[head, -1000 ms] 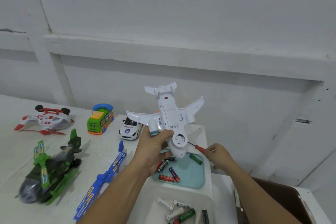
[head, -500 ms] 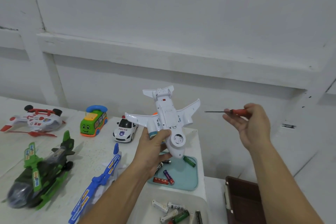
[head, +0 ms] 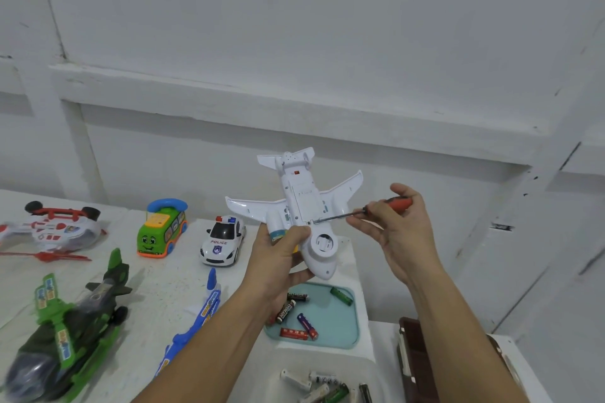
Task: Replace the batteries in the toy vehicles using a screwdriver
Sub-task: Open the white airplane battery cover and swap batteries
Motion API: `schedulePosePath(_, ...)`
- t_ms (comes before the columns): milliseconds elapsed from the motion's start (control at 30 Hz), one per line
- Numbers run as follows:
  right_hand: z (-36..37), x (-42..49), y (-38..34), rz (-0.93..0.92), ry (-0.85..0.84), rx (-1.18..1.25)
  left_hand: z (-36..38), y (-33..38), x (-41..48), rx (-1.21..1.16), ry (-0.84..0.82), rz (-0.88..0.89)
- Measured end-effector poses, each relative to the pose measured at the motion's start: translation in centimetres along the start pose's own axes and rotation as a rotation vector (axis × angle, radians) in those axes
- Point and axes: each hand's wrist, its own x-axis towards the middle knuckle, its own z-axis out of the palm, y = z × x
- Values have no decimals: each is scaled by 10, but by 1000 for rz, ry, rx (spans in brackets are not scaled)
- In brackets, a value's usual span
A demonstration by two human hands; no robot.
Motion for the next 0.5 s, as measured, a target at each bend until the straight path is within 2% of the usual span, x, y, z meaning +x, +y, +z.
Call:
schedulePosePath(200, 4, 3, -2, -62, 15, -29, -6, 5, 5, -26, -41, -17)
schedulePosePath(500, 19, -2, 3, -134, -69, 32, -14, 11, 12, -106, -119, -62)
